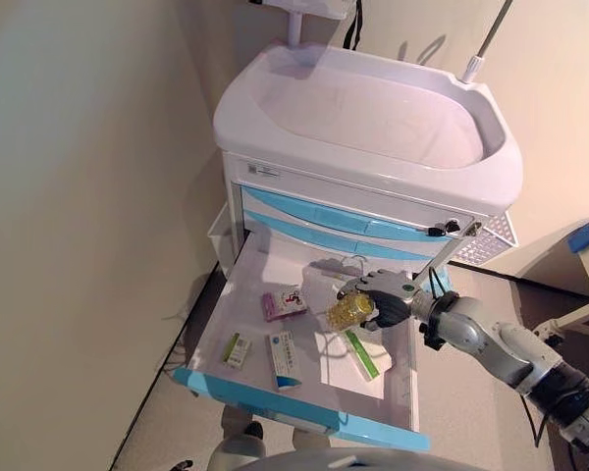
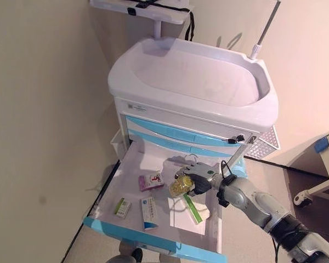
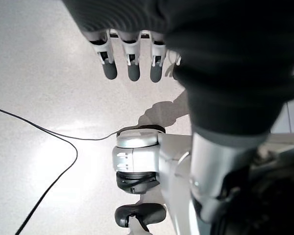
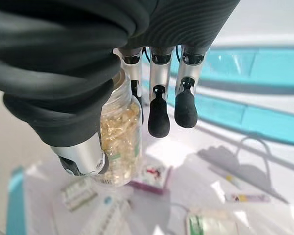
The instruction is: Open the drawer and pick up the medicine
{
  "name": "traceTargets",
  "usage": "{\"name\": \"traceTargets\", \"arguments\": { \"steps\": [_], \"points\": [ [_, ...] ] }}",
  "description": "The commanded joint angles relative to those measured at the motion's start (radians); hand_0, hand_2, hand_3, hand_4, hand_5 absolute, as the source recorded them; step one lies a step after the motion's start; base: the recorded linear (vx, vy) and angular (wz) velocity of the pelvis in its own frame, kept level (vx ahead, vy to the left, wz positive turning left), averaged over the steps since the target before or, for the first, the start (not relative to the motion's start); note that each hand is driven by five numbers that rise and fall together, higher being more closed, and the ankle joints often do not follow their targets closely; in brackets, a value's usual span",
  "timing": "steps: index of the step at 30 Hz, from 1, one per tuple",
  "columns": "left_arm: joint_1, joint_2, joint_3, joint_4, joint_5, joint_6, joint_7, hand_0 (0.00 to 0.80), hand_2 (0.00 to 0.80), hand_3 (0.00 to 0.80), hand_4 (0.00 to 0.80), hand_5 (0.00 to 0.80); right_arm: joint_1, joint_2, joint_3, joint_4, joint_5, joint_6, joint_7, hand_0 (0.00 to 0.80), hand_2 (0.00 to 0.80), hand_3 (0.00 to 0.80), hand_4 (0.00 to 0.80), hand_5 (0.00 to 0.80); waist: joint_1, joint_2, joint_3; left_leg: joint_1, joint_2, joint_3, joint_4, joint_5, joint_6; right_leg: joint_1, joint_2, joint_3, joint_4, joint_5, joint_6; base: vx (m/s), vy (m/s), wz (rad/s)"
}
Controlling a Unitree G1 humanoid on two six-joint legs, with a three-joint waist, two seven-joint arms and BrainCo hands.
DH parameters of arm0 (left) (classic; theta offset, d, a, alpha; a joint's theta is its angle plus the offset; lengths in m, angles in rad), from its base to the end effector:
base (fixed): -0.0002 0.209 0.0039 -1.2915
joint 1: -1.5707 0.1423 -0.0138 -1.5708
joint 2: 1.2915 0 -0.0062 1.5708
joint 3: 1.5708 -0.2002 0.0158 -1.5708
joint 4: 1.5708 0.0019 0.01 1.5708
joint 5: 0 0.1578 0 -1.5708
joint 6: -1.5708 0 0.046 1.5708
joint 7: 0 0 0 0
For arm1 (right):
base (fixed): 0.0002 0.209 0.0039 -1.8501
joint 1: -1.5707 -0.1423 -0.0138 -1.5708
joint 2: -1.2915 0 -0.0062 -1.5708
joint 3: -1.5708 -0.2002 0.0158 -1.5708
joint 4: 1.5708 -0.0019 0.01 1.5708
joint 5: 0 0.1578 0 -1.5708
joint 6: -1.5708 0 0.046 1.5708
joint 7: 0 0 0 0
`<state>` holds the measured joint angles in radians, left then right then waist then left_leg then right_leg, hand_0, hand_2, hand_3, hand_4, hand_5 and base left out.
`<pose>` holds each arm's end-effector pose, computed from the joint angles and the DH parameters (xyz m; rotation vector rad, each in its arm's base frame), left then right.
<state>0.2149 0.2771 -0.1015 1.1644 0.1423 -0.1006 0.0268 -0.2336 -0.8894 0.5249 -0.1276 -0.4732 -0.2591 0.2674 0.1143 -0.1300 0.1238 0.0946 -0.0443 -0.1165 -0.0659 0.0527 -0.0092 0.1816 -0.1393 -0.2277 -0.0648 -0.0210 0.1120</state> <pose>0.0068 0.2481 -0.1497 0.4120 1.2882 -0.0018 0.2345 -0.1959 0.0906 -1.3664 -0.2835 0.8858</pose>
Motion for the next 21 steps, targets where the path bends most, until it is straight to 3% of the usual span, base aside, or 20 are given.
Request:
{"name": "traceTargets", "arguments": {
  "steps": [1, 4, 11, 21],
  "points": [
    [-0.057, -0.001, 0.022, 0.064, 0.008, -0.004, 0.006, 0.000, 0.000, 0.000, 0.000, 0.000, -0.074, -0.041, -0.004, -0.079, 0.141, -0.028, 0.018, 0.747, 0.747, 0.747, 0.747, 0.747, 0.000, -0.003, -0.059, -0.036, 0.008, 0.021, 0.040, -0.067, -0.010, -0.117, 0.008, 0.001, 0.068, 0.055, 0.029, 0.000, -0.011, -0.03],
    [-0.054, -0.002, 0.030, 0.071, 0.007, -0.005, -0.002, 0.000, 0.000, 0.000, 0.000, 0.000, -0.087, -0.081, -0.031, -0.121, 0.224, -0.023, 0.053, 0.800, 0.800, 0.800, 0.800, 0.800, -0.002, -0.007, -0.068, -0.032, 0.011, 0.023, 0.040, -0.069, -0.012, -0.113, 0.009, 0.004, 0.067, 0.054, 0.028, 0.000, 0.000, 0.00],
    [-0.045, -0.006, 0.036, 0.084, -0.006, -0.010, -0.016, 0.000, 0.000, 0.000, 0.000, 0.000, -0.150, -0.172, -0.104, -0.149, 0.452, 0.015, 0.091, 0.800, 0.800, 0.800, 0.800, 0.800, -0.001, -0.020, -0.082, -0.017, 0.018, 0.027, 0.038, -0.077, -0.018, -0.101, 0.013, 0.004, 0.064, 0.048, 0.029, 0.015, -0.006, -0.02],
    [-0.033, -0.010, 0.030, 0.091, -0.035, -0.015, -0.026, 0.000, 0.000, 0.000, 0.000, 0.000, -0.277, -0.282, -0.173, -0.085, 0.574, 0.034, 0.037, 0.800, 0.800, 0.800, 0.800, 0.800, -0.002, -0.034, -0.095, -0.014, 0.019, 0.026, 0.039, -0.076, -0.021, -0.096, 0.013, -0.002, 0.068, 0.048, 0.029, 0.000, 0.000, 0.00]
  ]
}}
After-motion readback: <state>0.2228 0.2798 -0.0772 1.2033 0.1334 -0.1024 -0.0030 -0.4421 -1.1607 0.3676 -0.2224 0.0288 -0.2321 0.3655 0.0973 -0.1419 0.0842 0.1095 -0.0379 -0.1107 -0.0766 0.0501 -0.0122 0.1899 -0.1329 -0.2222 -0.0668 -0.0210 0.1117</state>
